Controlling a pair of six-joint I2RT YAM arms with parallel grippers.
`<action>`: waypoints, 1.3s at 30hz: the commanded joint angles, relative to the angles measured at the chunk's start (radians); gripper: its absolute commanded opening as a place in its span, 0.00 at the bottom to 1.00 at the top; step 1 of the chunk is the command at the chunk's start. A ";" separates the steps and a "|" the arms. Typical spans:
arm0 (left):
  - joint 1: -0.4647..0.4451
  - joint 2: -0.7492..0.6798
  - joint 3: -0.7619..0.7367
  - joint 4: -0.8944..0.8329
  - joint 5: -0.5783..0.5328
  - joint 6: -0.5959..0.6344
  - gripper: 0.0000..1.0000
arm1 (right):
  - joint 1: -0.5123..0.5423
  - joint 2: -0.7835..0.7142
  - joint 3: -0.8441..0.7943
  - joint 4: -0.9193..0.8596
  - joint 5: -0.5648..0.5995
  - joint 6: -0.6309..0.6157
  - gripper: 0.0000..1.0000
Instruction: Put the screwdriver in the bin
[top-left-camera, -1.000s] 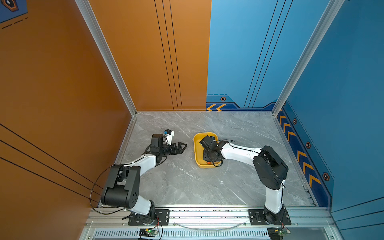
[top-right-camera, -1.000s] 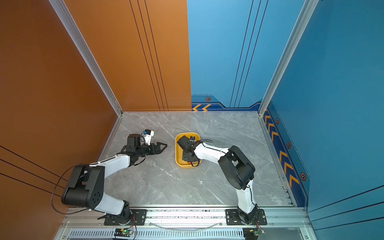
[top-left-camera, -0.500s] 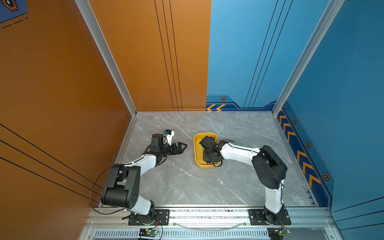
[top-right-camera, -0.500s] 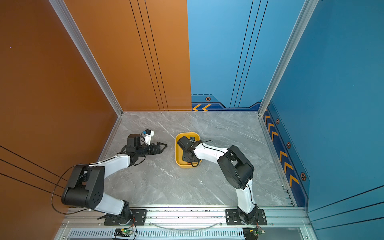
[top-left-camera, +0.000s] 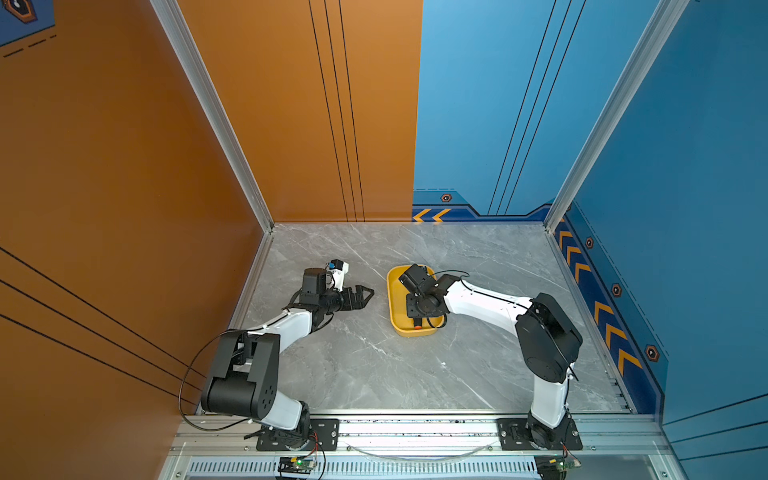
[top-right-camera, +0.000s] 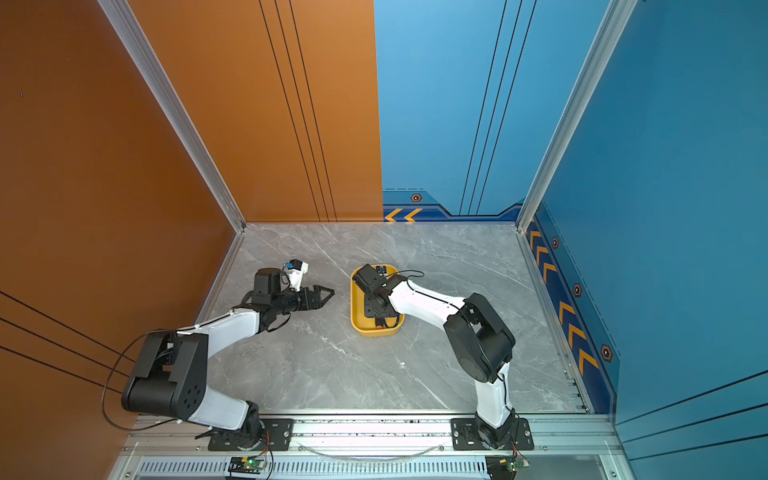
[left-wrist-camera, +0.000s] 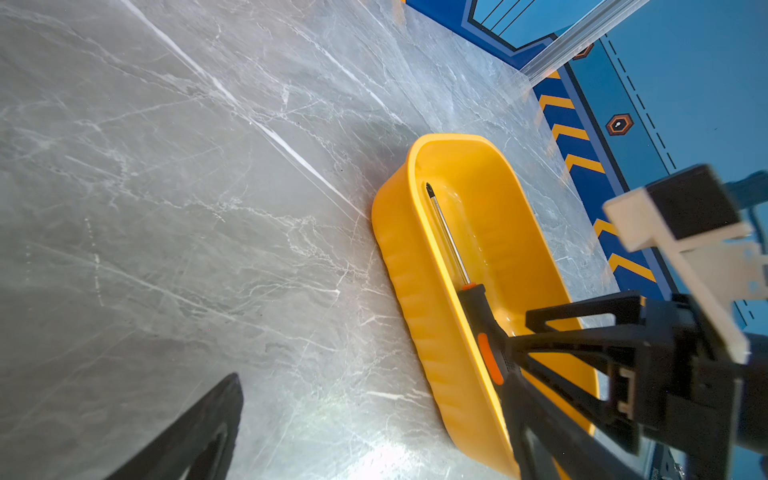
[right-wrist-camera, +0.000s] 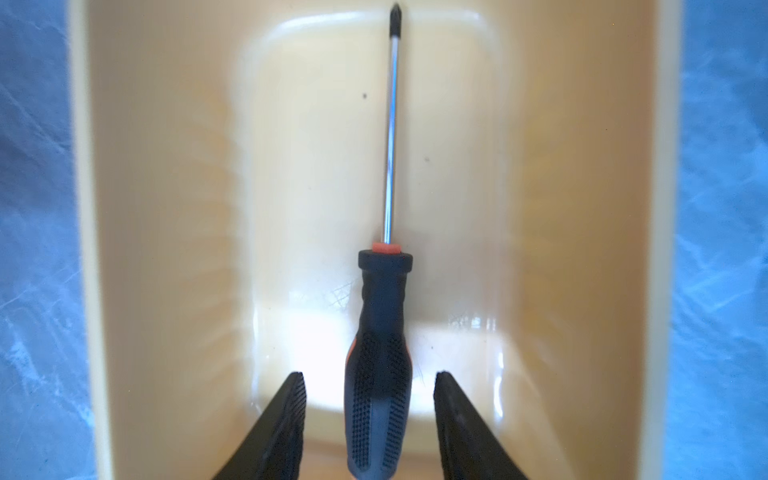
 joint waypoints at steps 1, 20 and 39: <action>-0.005 -0.023 0.020 -0.028 0.003 0.027 0.98 | -0.012 -0.085 0.031 -0.106 0.016 -0.155 0.50; 0.003 -0.161 0.065 -0.130 -0.220 0.123 0.98 | -0.501 -0.690 -0.516 0.274 0.077 -0.585 0.51; 0.072 -0.234 -0.108 0.176 -0.531 0.363 0.98 | -0.805 -0.610 -1.033 1.192 -0.026 -0.553 0.52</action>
